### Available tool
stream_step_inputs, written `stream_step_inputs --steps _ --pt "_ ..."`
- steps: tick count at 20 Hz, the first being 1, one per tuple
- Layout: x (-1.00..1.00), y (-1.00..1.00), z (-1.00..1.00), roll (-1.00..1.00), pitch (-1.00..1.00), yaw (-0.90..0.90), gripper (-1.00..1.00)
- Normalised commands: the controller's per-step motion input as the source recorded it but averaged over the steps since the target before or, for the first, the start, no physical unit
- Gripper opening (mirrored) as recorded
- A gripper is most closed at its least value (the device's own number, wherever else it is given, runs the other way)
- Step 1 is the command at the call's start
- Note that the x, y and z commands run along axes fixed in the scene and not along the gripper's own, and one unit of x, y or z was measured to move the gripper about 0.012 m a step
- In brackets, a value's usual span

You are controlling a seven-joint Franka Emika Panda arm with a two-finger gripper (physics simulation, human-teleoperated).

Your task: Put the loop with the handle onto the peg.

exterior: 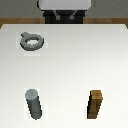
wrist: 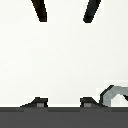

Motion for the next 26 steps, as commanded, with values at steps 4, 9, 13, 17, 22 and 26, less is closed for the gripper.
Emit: stream_step_inputs --steps 4,9,13,17,22,26 --pt "0.0 0.0 0.0 0.0 0.0 0.0 1.0" --pt "0.0 -0.6 0.0 0.0 0.0 0.0 1.0" --pt "0.0 -1.0 0.0 0.0 0.0 0.0 1.0" --pt "0.0 -1.0 0.0 0.0 0.0 0.04 1.0" --pt "0.0 0.0 0.0 0.0 0.0 0.64 1.0" --pt "0.0 0.0 0.0 0.0 0.0 0.55 1.0"
